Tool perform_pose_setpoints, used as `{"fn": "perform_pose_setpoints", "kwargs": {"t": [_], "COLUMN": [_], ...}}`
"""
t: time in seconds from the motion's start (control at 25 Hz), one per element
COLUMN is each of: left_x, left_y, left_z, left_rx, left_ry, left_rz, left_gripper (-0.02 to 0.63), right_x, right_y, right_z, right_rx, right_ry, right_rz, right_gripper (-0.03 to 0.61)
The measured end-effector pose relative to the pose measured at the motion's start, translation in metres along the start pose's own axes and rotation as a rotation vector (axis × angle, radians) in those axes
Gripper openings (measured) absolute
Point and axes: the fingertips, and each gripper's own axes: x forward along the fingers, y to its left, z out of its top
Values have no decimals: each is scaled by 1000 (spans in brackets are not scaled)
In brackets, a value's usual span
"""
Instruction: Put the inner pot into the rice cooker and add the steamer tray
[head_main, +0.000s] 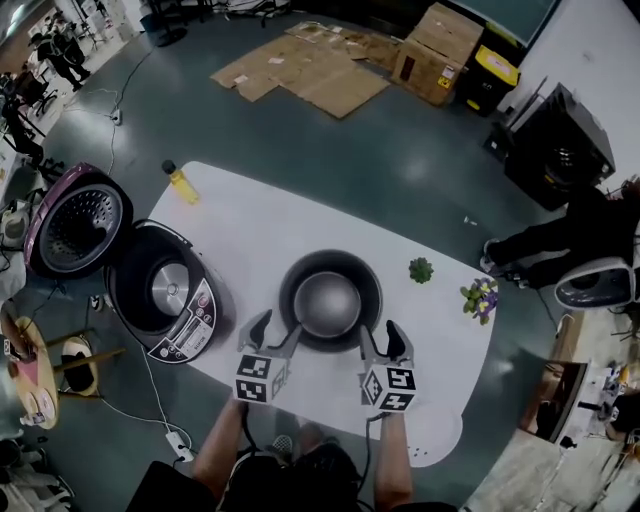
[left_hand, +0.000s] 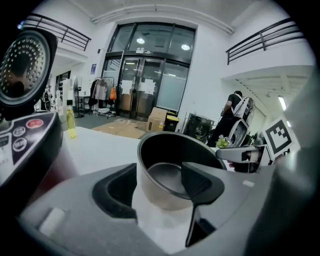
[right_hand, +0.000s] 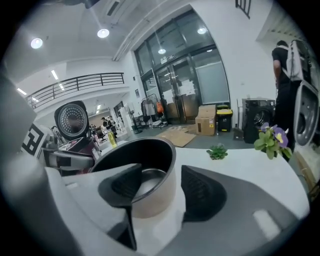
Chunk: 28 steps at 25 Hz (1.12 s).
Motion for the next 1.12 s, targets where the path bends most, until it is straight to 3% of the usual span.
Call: {"fn": "perform_pose_setpoints", "kwargs": {"t": [0.36, 0.56, 1.12], "left_x": [23, 27, 17], "left_y": [6, 2, -1], "left_z": [-15, -15, -9], "left_rx": [-27, -19, -17], "left_ry": [35, 29, -11], "left_rz": [4, -11, 20], "left_gripper": [281, 244, 230], "right_x": [22, 27, 16], "right_y": [2, 6, 10], "right_z": [-11, -13, -7], "right_rx": [-12, -12, -1], "right_ry": [28, 34, 9], "right_rz": [35, 74, 85], "right_gripper": [241, 220, 202]}}
